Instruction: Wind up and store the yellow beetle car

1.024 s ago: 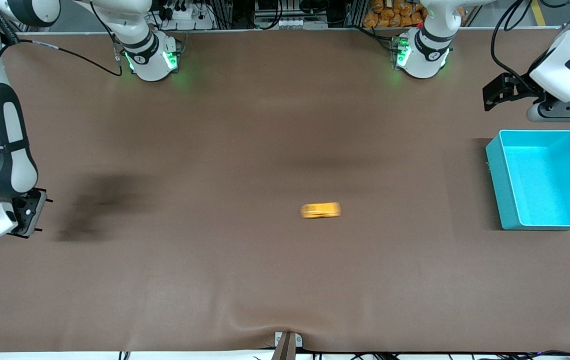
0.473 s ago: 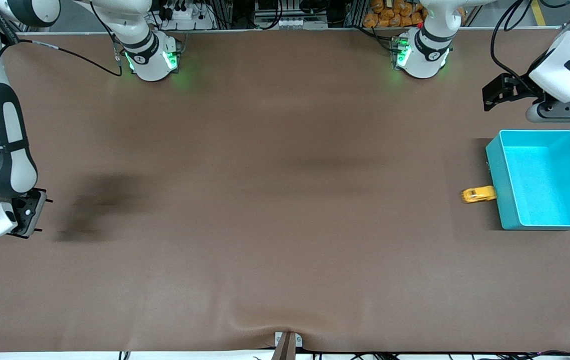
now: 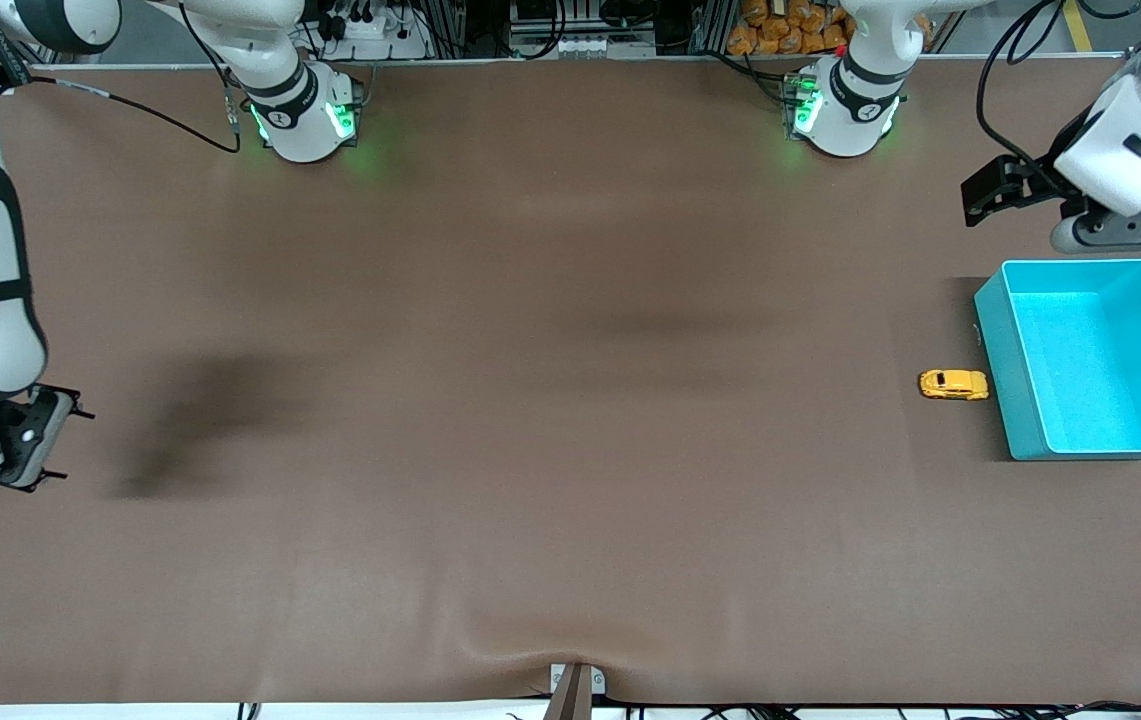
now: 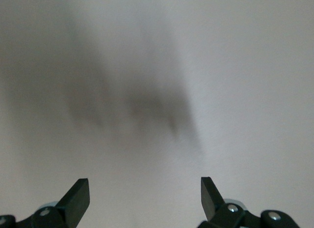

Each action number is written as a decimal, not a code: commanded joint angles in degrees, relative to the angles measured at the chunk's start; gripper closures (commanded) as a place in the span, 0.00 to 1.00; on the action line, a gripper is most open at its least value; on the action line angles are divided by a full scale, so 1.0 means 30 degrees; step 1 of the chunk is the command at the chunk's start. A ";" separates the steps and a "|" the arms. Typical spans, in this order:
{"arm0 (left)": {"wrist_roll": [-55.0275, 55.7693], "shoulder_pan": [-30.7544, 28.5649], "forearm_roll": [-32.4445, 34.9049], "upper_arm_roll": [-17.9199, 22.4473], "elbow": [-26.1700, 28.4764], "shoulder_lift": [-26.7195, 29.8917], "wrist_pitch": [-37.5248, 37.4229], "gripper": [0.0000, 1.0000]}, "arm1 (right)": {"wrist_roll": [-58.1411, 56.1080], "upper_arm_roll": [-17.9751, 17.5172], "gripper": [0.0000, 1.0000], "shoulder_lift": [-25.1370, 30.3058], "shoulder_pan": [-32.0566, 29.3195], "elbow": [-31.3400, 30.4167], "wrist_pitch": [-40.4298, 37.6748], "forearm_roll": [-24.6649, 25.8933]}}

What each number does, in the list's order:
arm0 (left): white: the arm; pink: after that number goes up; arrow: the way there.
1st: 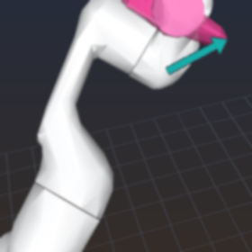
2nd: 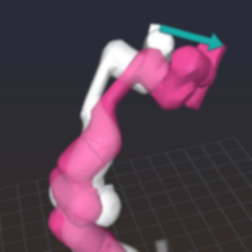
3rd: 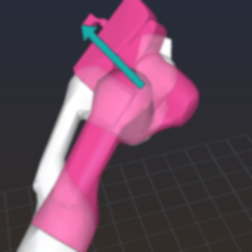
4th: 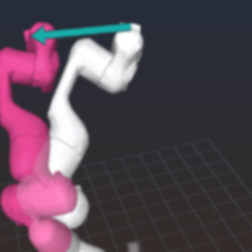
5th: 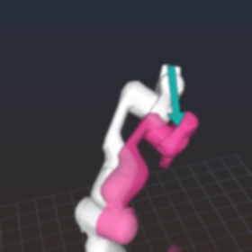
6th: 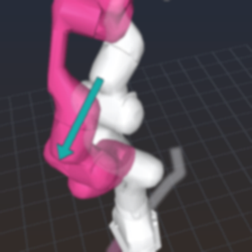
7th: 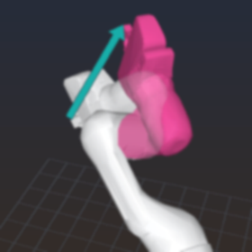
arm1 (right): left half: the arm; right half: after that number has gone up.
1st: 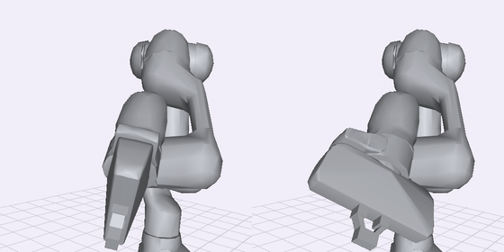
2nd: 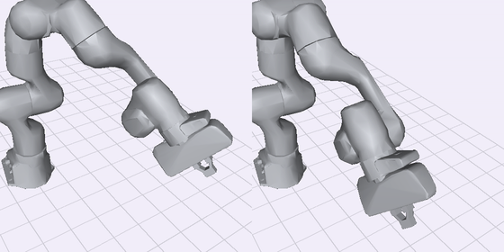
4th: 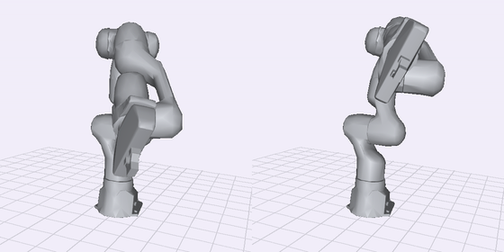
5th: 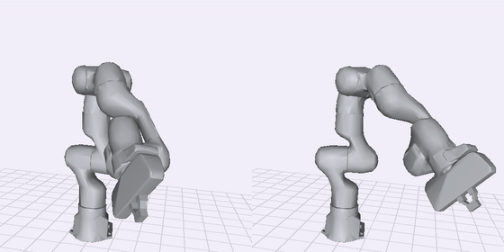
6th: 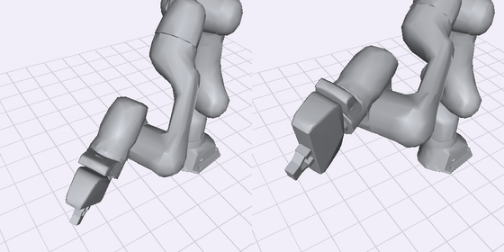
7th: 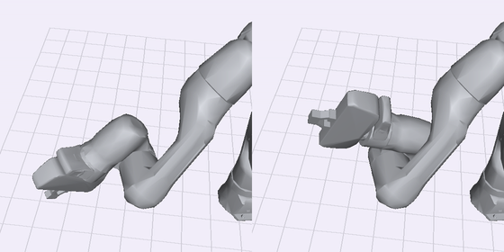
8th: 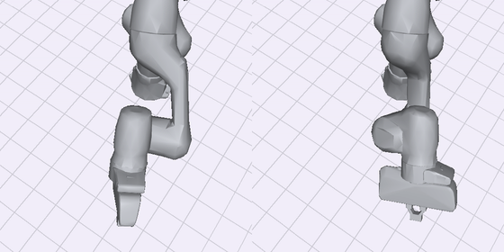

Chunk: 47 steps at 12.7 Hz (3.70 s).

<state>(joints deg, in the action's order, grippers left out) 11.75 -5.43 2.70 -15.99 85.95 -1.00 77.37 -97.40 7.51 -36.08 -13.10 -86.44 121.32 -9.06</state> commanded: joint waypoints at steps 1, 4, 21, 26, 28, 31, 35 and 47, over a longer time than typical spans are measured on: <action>0.1498 -0.0093 0.0388 0.0145 0.0615 -0.1038 0.0108 0.00 | 0.2979 -0.0393 0.00 0.0420 0.0089 0.2060 -0.1211 -0.0758; 0.2645 -0.0268 0.2141 0.0438 0.2192 -0.2271 0.2208 0.00 | 0.6700 -0.0452 0.00 0.1651 0.0910 0.2153 -0.1792 -0.1282; 2.0501 -0.2993 0.4898 0.0556 0.6652 -0.8334 1.3287 0.00 | 2.8471 -0.0305 0.00 0.5959 0.5128 0.4350 -0.8887 0.1521; 2.4091 -0.3081 0.5193 0.0556 0.6652 -0.9216 1.3789 0.00 | 2.9153 -0.0452 0.00 0.7100 0.5716 0.3942 -0.9472 0.1703; 2.4151 -0.3140 0.5193 0.0817 0.6740 -0.9334 1.4140 0.00 | 3.0118 -0.0481 0.00 0.8735 0.5774 0.1784 -0.9124 0.1732; 2.4151 -0.3169 0.5222 0.1461 0.7557 -0.9335 1.5716 0.00 | 3.0442 -0.0481 0.00 1.0002 0.6126 0.0367 -0.9177 0.1761; 2.4151 -0.3461 0.6040 0.1640 0.8437 -0.9597 1.7039 0.00 | 3.2311 -0.0511 0.00 1.0647 0.6622 0.0307 -1.0874 0.1761; 2.4151 -0.4224 0.7126 0.1669 0.9435 -0.9539 1.7511 0.00 | 3.2290 -0.2034 0.00 1.3340 0.5422 -0.1447 -1.0705 0.2786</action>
<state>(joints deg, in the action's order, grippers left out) 83.06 -17.23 22.22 -10.75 113.23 -30.28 128.77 -1.47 3.03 -0.82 4.35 -85.75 88.19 -2.17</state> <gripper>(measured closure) 0.000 0.000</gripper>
